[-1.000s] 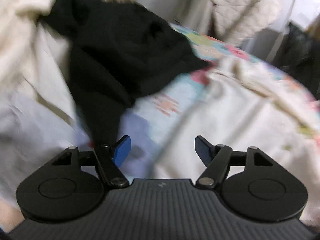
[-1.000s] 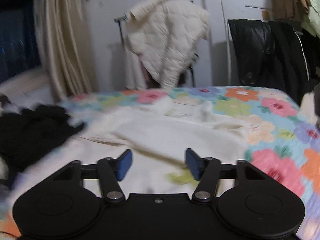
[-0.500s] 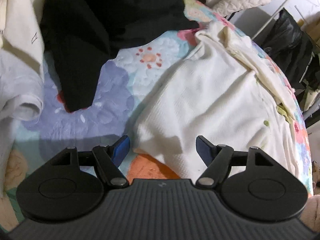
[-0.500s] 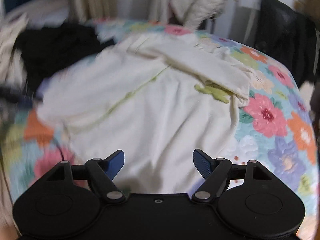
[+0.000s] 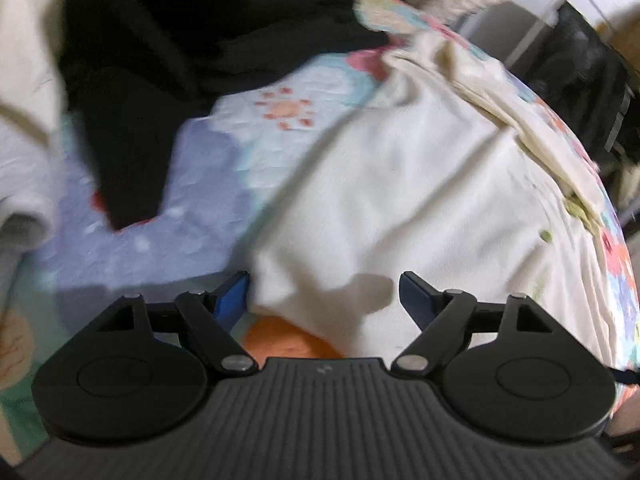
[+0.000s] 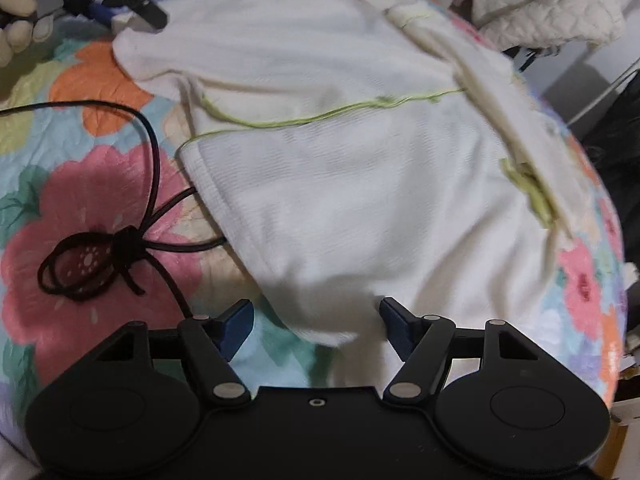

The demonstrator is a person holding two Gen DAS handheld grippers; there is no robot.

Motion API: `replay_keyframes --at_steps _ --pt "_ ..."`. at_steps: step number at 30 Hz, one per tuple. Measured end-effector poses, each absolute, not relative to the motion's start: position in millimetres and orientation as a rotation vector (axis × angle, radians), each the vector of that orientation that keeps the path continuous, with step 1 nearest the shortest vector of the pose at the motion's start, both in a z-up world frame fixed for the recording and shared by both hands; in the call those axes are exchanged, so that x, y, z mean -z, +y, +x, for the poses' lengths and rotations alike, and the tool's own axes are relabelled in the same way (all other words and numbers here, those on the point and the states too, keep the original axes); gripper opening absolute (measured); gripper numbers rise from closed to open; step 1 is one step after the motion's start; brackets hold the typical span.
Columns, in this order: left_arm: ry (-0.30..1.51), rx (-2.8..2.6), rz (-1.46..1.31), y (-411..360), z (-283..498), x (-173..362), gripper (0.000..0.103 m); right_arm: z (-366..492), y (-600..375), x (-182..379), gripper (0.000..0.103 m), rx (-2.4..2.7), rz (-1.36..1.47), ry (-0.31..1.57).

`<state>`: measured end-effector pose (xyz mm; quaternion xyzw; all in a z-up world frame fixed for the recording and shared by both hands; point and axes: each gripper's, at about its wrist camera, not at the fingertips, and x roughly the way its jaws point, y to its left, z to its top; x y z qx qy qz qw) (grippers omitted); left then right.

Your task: Fold clothes

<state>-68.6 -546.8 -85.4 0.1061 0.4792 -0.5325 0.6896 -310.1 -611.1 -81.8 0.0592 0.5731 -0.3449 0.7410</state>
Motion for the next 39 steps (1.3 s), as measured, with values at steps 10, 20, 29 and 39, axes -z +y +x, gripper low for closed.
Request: replay_keyframes --at_steps 10,20,29,39 --pt "1.019 1.374 0.099 -569 -86 78 0.012 -330 -661 60 0.011 0.844 0.146 1.023" --pt "1.04 1.322 0.173 -572 -93 90 0.011 -311 -639 94 0.017 0.786 -0.05 1.11" --pt "0.877 1.389 0.008 -540 -95 40 0.01 -337 -631 33 0.006 0.818 -0.045 0.879" --pt "0.921 1.442 -0.009 -599 -103 38 0.01 -339 -694 20 0.005 0.814 -0.158 0.907"
